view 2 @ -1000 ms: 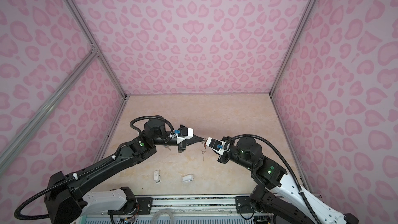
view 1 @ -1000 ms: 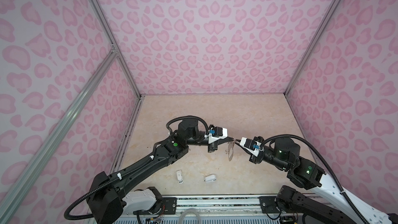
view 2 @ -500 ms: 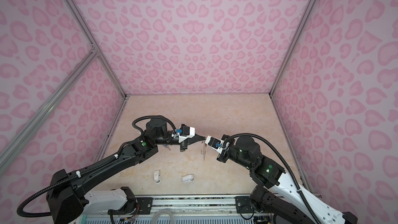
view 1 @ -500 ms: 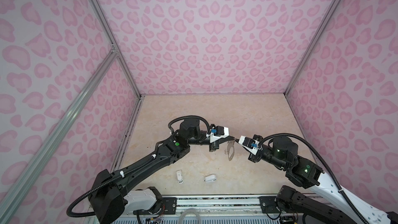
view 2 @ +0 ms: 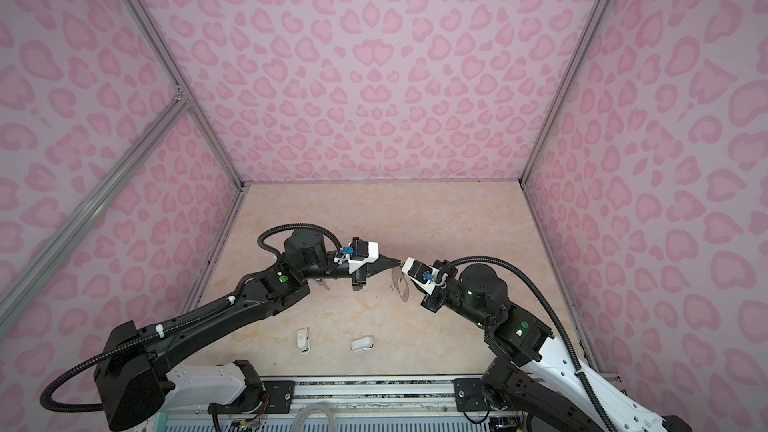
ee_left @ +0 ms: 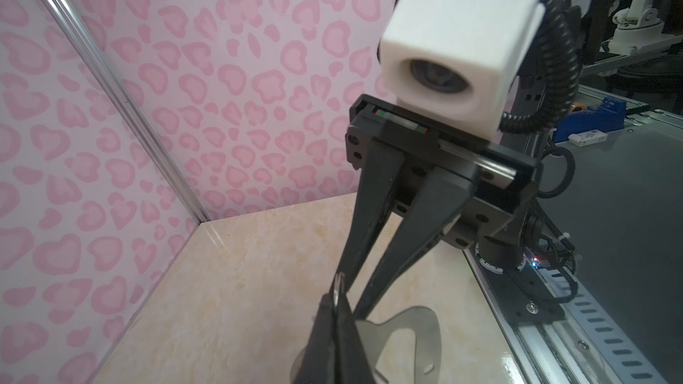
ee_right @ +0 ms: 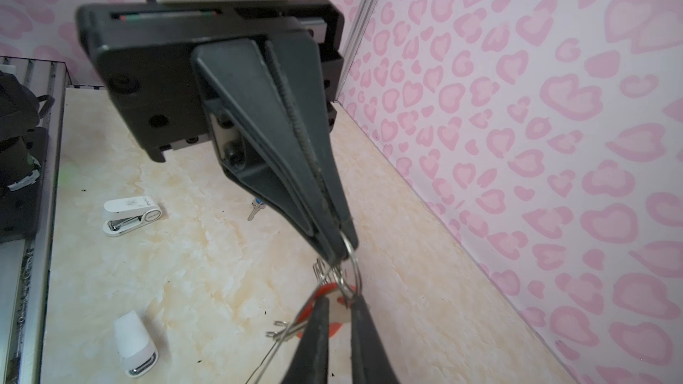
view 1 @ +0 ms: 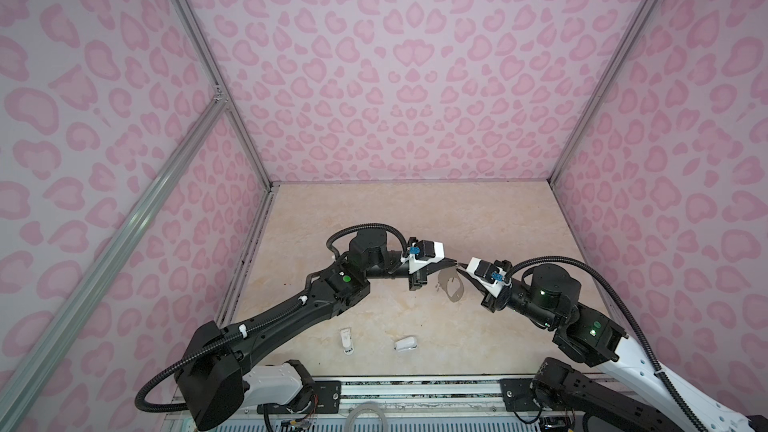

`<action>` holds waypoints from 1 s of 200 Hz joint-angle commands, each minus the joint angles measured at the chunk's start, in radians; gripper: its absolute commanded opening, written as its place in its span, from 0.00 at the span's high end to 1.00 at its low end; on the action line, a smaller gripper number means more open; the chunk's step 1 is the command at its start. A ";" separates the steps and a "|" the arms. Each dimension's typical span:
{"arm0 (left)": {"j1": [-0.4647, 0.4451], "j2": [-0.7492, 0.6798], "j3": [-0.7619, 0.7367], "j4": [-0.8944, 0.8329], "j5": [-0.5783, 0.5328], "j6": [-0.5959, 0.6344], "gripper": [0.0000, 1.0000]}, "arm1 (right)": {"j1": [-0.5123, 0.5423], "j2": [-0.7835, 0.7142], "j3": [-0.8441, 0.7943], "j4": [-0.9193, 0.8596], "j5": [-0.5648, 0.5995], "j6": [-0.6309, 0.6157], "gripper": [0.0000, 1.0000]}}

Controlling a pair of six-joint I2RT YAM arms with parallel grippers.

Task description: Put the keys on the keyring

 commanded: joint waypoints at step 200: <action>0.007 -0.056 -0.023 -0.017 0.153 0.018 0.97 | -0.024 0.024 0.043 0.015 -0.227 0.070 0.83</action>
